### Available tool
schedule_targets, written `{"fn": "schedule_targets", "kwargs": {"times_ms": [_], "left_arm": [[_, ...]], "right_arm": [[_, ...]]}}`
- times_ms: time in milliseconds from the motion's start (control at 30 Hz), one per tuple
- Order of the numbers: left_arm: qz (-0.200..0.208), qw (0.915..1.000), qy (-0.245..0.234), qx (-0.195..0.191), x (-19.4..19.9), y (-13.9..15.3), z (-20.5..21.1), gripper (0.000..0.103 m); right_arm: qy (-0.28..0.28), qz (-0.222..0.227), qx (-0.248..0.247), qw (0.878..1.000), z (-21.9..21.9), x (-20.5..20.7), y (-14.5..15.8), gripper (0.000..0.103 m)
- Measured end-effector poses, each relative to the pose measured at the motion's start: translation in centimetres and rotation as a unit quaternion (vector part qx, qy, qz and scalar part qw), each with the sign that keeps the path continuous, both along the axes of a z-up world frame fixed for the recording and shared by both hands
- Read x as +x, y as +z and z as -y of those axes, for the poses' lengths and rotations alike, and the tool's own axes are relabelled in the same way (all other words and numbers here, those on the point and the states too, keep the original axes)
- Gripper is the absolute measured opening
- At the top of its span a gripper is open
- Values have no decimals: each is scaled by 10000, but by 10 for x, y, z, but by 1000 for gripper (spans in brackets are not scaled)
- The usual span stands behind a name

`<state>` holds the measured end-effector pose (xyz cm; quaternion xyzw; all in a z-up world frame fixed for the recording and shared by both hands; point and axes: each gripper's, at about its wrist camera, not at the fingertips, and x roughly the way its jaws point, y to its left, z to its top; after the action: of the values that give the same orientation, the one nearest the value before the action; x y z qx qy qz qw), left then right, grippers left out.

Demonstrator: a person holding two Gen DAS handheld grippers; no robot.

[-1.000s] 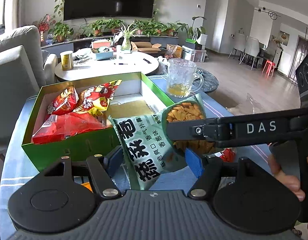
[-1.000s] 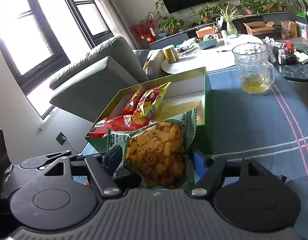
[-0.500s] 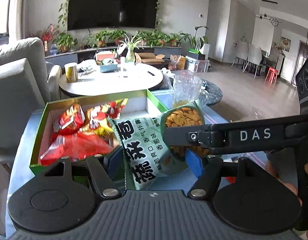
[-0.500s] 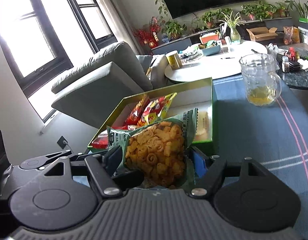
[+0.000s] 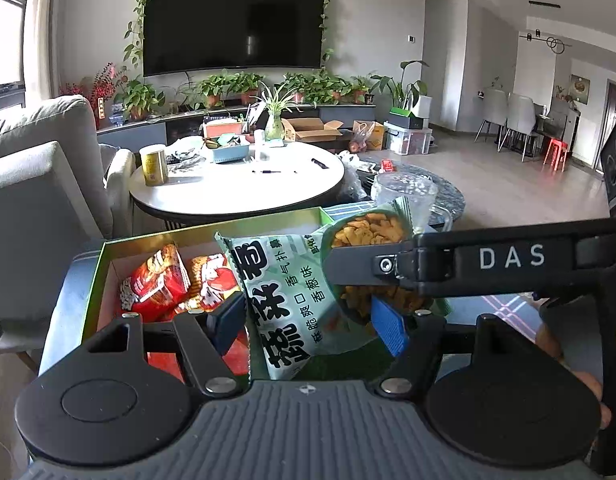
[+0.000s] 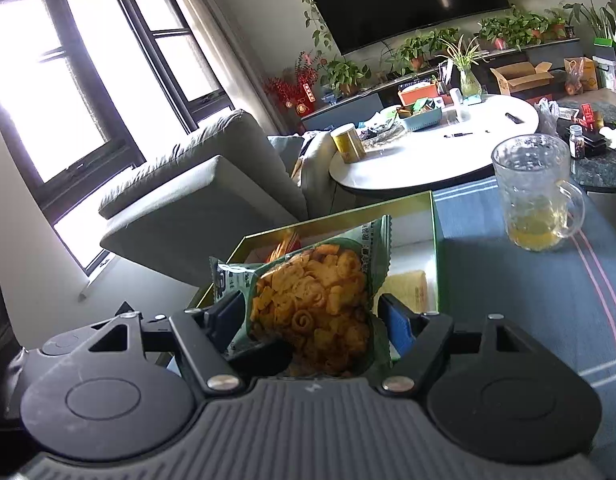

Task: Organize snacks
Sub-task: 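Lift the green-and-white snack bag with both tools and carry it over the box, then lower the green-and-white snack bag into the green box and open both tools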

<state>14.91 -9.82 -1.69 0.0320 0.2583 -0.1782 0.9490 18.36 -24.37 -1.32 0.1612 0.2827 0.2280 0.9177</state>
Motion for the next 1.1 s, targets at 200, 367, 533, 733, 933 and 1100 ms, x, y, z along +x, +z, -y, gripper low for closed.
{"fn": "schedule_targets", "kwargs": {"times_ms": [200,367,533,733,933,1100], "left_arm": [[11,10000,73,11,13,-2,-2,65],[-81,9999,113,-14,23,-8,-6,65],[-179,9998,124,-6,30,-15,-6,65],[-262,9996,110,41,36,-22,-5,65],[-367,9993,78,71,43,-31,-5,71],[-514,9986,118,55,55,-36,-2,71]], "right_arm": [[-4,10,-50,10000,-5,12,-4,67],[16,-84,-47,10000,-6,21,-10,67],[12,-205,-64,9998,-9,28,-17,67],[5,-350,-64,9994,-9,36,-24,67],[-75,-468,-121,9988,-7,40,-32,67],[-124,-521,-173,9984,-7,41,-34,67]]}}
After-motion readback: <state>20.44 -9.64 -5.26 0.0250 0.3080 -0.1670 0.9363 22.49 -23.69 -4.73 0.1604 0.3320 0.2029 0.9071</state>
